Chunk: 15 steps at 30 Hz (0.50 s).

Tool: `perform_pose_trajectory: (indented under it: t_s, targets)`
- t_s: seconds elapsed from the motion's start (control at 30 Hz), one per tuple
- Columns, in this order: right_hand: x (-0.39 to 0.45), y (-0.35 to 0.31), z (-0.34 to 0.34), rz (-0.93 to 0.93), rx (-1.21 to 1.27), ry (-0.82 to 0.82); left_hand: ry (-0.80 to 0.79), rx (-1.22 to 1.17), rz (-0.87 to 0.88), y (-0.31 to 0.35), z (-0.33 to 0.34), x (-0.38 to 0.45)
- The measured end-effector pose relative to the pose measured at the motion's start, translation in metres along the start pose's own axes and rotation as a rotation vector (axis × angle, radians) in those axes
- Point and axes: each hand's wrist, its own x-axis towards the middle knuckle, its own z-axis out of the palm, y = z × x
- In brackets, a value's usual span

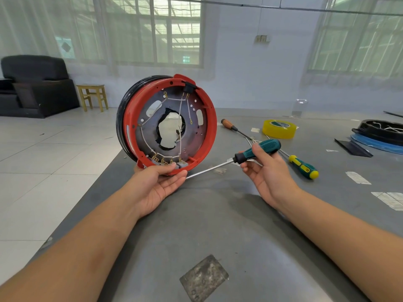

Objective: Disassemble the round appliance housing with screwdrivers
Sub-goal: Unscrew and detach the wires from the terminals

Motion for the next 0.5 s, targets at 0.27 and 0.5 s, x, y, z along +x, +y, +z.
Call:
perform_pose_trajectory:
  t_s: [0.27,0.5]
  targets:
    - [0.004,-0.009,-0.004,-0.077,0.134,0.044,0.032,0.102,0.0,-0.001,-0.001,0.004]
    - [0.005,-0.01,-0.003,-0.101,0.116,0.015,0.067,0.148,0.054,-0.005,-0.002,0.011]
